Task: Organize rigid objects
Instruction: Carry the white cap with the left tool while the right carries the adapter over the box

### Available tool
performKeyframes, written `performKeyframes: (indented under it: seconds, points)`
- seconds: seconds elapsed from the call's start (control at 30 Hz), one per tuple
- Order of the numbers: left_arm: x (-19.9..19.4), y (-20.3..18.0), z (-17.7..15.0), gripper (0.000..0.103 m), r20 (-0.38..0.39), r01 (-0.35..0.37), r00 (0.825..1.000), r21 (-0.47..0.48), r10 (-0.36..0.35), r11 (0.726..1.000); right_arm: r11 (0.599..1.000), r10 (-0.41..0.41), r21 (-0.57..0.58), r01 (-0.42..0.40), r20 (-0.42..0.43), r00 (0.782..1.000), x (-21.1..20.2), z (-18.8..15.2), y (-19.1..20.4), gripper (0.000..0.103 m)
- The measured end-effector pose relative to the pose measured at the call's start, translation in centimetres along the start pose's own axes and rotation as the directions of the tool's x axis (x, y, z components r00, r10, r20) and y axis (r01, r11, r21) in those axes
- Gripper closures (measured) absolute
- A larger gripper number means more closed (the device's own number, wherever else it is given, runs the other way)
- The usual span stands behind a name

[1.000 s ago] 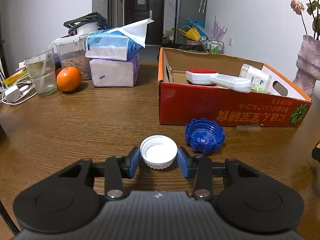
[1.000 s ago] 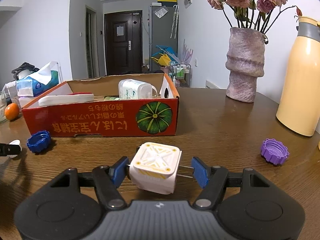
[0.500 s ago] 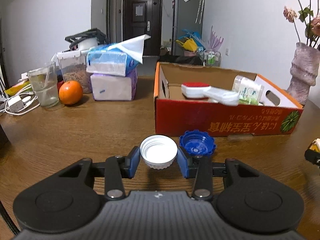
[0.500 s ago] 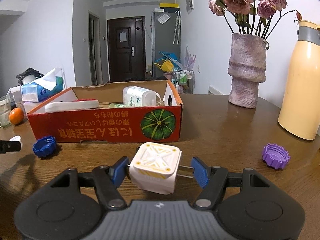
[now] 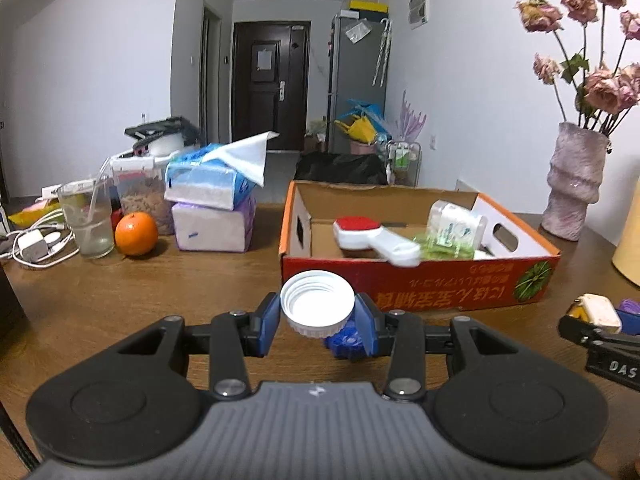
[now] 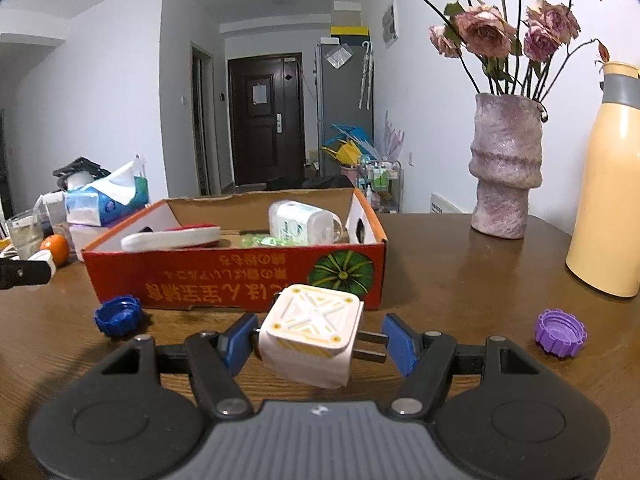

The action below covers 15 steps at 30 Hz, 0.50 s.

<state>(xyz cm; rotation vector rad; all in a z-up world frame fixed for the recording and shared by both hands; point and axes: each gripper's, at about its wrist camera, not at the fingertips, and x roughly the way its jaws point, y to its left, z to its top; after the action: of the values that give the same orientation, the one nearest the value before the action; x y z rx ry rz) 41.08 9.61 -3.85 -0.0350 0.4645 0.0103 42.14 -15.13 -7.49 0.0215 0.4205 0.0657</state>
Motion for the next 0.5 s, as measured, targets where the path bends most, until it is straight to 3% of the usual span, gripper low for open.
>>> performKeyframes:
  seconds: [0.5]
  points:
    - [-0.4,-2.6,1.5,0.061,0.027,0.017,0.999,-0.010,-0.016,1.000,0.999,0.048,-0.004,-0.048,0.066,0.997,-0.4,2.0,2.2,0.035]
